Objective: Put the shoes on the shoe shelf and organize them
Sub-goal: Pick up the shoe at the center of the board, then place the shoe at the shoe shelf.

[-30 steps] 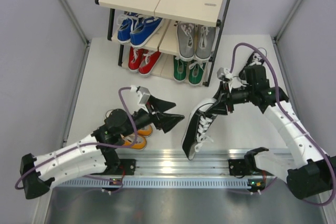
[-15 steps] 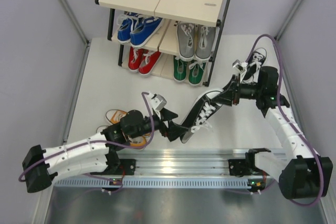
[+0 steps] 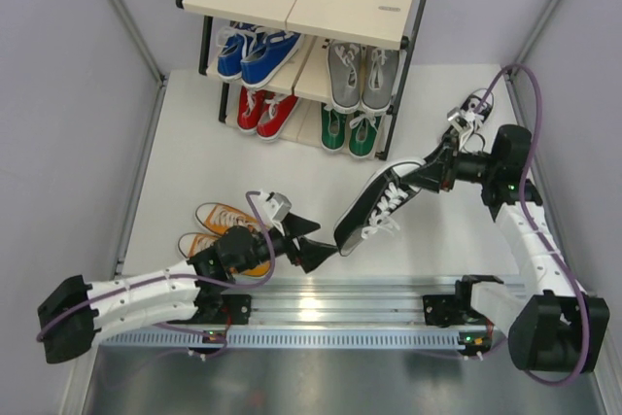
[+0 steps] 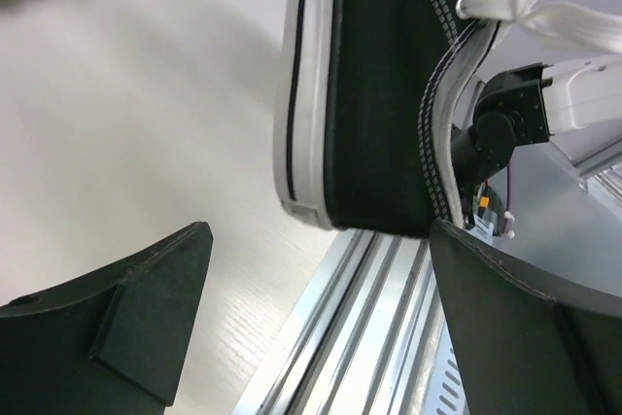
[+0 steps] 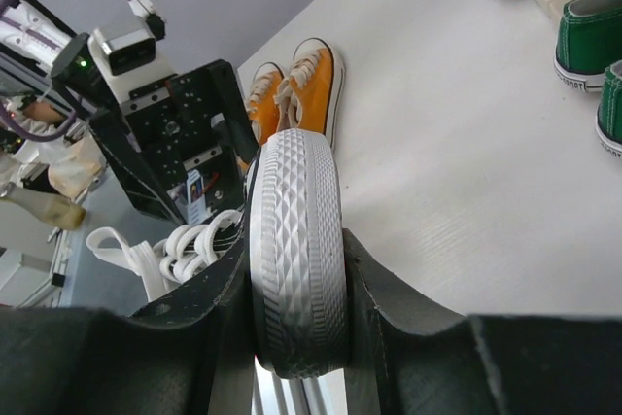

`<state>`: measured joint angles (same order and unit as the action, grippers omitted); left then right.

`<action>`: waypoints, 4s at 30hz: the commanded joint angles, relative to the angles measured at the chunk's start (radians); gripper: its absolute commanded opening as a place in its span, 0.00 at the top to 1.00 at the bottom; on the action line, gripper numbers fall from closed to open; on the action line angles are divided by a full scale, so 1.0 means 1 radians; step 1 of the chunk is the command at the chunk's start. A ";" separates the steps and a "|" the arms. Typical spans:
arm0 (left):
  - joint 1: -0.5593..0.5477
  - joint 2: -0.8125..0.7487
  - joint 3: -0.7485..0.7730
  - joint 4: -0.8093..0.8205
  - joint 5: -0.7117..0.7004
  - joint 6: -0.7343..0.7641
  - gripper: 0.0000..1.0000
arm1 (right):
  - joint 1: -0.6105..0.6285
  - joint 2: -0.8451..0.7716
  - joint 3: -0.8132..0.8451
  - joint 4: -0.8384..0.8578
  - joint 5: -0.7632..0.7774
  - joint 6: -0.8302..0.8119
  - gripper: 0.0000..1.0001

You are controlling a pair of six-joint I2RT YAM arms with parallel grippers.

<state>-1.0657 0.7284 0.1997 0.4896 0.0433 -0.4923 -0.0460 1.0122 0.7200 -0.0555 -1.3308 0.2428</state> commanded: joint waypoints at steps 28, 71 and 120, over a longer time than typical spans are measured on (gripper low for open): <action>0.000 0.453 0.104 0.601 0.083 -0.218 0.07 | -0.015 0.003 0.006 0.109 -0.125 0.095 1.00; 0.260 -0.129 0.478 -0.437 0.234 -0.138 1.00 | -0.249 -0.152 0.033 -0.211 -0.108 -0.298 0.06; 1.198 0.942 1.811 -0.597 0.661 -0.842 1.00 | -0.244 -0.185 -0.001 -0.245 -0.054 -0.332 0.06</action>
<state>0.1253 1.6772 1.9209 -0.1673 0.6827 -1.3220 -0.2829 0.8330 0.7177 -0.3302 -1.3781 -0.0708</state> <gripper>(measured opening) 0.384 0.945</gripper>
